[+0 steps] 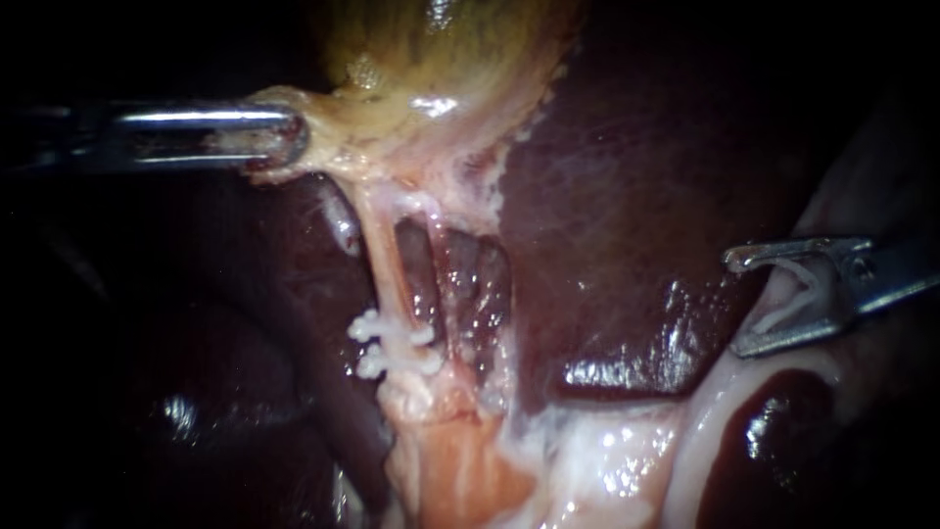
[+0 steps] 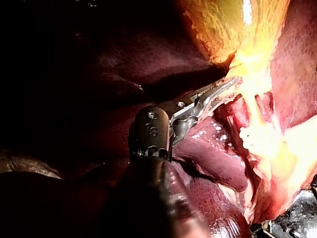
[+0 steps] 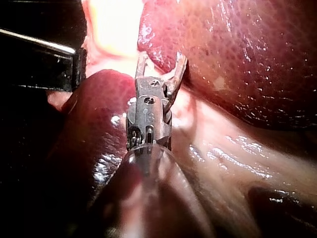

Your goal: Clipping third clip left tube

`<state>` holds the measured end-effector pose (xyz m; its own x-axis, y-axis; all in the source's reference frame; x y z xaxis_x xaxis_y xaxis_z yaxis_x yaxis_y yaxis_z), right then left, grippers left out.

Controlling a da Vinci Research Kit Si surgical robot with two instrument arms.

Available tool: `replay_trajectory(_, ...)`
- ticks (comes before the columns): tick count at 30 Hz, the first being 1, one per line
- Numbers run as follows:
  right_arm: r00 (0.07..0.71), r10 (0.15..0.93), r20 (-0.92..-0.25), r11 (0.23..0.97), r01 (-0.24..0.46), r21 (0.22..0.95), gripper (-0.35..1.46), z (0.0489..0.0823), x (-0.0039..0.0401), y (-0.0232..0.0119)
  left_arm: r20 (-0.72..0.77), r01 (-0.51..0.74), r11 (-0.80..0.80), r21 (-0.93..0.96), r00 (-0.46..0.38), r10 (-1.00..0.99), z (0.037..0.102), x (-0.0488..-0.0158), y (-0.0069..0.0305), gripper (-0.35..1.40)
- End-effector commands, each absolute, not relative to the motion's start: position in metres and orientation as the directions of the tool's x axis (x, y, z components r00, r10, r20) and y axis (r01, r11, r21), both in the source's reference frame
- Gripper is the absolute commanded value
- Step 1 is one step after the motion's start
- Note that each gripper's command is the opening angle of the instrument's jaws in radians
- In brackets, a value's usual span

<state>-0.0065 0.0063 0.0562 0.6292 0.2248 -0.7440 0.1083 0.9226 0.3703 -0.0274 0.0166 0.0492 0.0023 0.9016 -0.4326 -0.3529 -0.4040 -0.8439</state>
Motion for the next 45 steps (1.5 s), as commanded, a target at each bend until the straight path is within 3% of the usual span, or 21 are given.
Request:
replay_trajectory(1,0.623,0.228,-0.748,0.922,0.110,0.372,0.50,0.0560,-0.0065,0.0063,-0.433,-0.351,-0.404,-0.844,0.003,0.901,0.0492,-0.0273,0.0166,-0.35)
replay_trajectory(6,0.562,0.260,-0.785,0.898,0.157,0.410,0.50,0.0546,-0.0054,0.0065,-0.434,-0.352,-0.405,-0.844,0.003,0.901,0.0493,-0.0274,0.0166,-0.35)
replay_trajectory(17,0.469,0.386,-0.794,0.853,0.147,0.501,0.50,0.0500,0.0030,0.0059,-0.434,-0.353,-0.405,-0.844,0.004,0.901,0.0492,-0.0274,0.0165,-0.35)
replay_trajectory(28,0.389,0.514,-0.764,0.797,0.112,0.593,0.49,0.0505,0.0116,0.0068,-0.434,-0.355,-0.404,-0.843,0.005,0.901,0.0492,-0.0278,0.0165,-0.35)
replay_trajectory(36,0.326,0.563,-0.759,0.770,0.126,0.626,0.49,0.0496,0.0145,0.0070,-0.434,-0.355,-0.404,-0.843,0.005,0.901,0.0493,-0.0279,0.0165,-0.35)
replay_trajectory(45,0.319,0.587,-0.744,0.749,0.136,0.649,0.48,0.0501,0.0170,0.0072,-0.434,-0.355,-0.404,-0.843,0.005,0.901,0.0493,-0.0280,0.0166,-0.35)
